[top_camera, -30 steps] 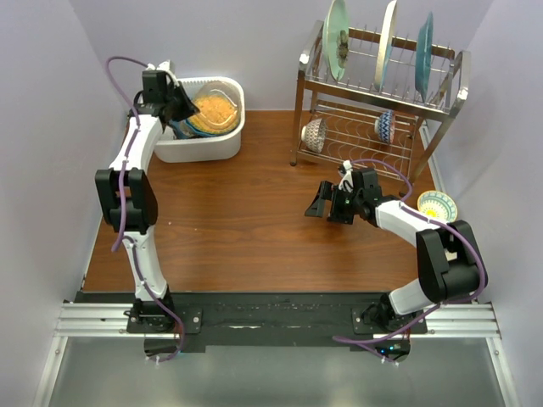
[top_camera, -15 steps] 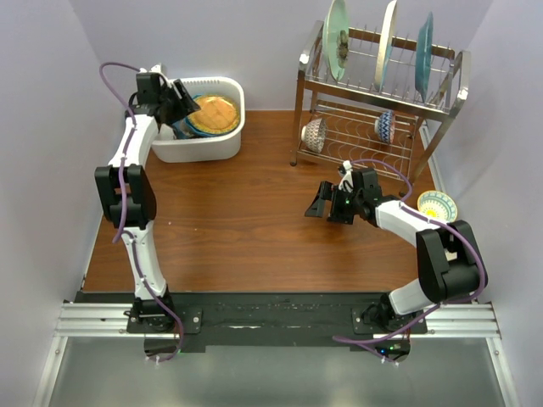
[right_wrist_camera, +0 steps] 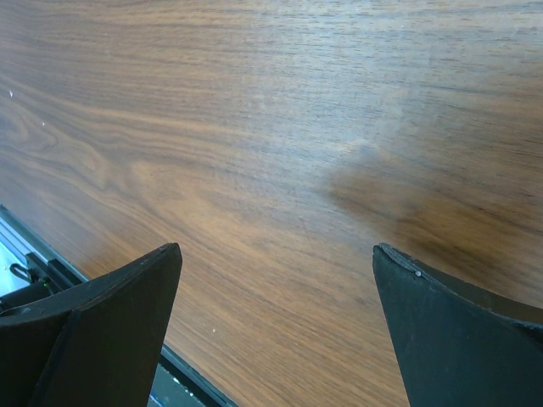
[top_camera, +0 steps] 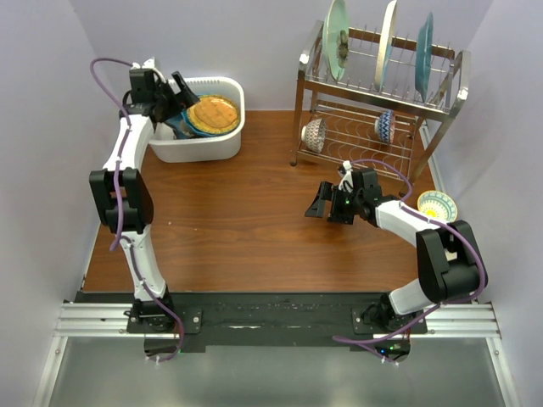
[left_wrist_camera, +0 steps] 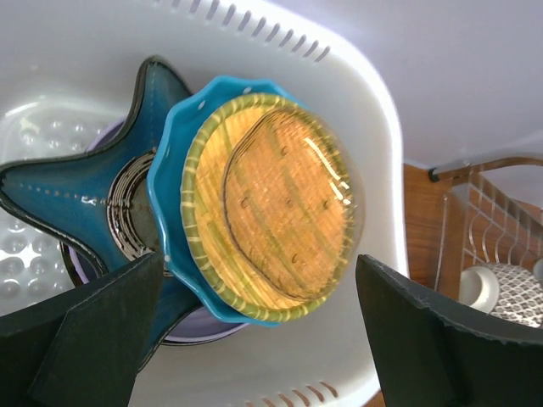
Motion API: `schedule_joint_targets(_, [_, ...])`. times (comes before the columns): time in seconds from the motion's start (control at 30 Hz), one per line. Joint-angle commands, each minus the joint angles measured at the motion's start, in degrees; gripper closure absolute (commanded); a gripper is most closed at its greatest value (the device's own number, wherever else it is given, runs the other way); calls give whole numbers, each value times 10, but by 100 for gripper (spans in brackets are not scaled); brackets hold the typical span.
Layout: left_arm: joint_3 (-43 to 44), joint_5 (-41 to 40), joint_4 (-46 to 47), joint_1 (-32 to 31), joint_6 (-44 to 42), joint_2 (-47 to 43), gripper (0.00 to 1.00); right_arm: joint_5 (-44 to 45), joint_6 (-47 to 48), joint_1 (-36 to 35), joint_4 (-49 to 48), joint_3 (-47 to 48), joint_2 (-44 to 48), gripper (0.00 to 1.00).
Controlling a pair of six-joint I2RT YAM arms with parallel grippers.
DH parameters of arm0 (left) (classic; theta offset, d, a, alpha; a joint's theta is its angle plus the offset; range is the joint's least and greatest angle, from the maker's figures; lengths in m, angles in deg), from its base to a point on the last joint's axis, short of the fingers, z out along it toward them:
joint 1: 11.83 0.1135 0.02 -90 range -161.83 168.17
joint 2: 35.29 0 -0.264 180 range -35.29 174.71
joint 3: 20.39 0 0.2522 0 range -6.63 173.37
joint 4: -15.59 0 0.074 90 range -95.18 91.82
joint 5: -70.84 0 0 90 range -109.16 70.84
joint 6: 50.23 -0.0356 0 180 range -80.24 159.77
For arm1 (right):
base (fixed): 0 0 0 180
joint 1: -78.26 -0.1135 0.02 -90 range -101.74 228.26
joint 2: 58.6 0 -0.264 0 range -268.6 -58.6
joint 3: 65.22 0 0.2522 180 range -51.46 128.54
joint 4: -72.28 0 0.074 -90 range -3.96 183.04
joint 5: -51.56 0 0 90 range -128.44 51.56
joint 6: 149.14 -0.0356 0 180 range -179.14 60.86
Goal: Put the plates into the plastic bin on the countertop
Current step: Place the plate in the plastic bin.
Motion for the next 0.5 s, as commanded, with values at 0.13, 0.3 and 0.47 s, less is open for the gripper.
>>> schedule_joint_targets(0.13, [-41,29,74,7,10,-88,0,-5,12,-2,4,18,4,1])
schedule_joint_targets(0.3, [-80,44,97,6,15,-118,0,-3,13,-2,5,16,9,1])
schedule_joint_targets(0.47, [-158,49,144,5,18,-163,0,7,12,-2,13,18,17,1])
